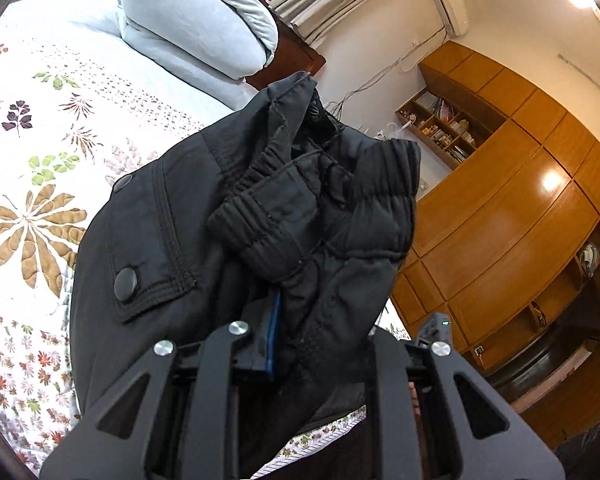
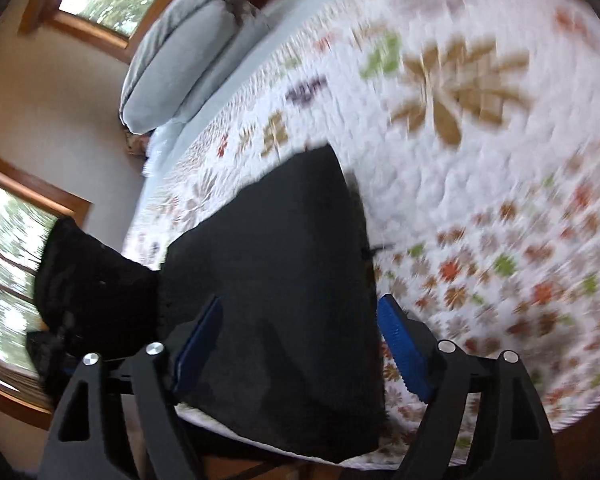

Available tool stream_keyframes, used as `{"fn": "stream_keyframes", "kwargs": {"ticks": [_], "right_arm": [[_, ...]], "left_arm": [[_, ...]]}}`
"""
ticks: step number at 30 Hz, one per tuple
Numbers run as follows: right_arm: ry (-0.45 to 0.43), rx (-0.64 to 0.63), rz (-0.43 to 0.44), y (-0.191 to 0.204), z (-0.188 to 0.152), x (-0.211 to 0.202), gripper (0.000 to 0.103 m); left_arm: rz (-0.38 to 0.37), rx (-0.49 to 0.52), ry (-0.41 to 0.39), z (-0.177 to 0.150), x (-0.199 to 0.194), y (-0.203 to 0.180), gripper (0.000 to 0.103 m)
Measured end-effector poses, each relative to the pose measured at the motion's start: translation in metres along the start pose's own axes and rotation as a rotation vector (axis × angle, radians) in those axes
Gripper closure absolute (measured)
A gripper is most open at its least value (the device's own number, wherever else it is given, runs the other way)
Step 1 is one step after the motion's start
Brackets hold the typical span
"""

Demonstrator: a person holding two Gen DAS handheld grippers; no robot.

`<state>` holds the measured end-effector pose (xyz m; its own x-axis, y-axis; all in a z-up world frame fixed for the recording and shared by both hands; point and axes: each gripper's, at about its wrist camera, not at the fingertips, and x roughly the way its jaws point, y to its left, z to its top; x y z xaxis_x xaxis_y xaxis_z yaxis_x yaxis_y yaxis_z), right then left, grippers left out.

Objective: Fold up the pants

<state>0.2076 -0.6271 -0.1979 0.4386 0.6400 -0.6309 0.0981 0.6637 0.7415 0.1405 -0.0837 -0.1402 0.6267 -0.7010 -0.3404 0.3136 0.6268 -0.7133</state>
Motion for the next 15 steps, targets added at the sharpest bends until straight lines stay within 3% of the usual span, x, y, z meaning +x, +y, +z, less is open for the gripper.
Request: {"fn": "stream_keyframes", "kwargs": {"ticks": [5,6,8,12,15], "right_arm": [[0.044,-0.017,0.063,-0.017,0.007,0.021,0.025],[0.049,-0.032,0.085,-0.016,0.008,0.022,0.044],[0.063,-0.045,0.073,-0.012,0.013,0.026,0.050],[0.062,-0.078,0.096,-0.002,0.022,0.025,0.077],[0.043,-0.137,0.062,0.013,0.027,0.020,0.082]], "left_arm": [[0.007,-0.004,-0.003,-0.001,-0.002,-0.002,0.086],[0.007,-0.003,-0.002,0.000,-0.003,-0.002,0.086],[0.011,-0.001,-0.001,-0.001,-0.001,-0.003,0.085],[0.015,-0.003,0.002,0.002,0.003,-0.006,0.085],[0.017,0.002,0.007,0.002,0.006,-0.008,0.084]]}}
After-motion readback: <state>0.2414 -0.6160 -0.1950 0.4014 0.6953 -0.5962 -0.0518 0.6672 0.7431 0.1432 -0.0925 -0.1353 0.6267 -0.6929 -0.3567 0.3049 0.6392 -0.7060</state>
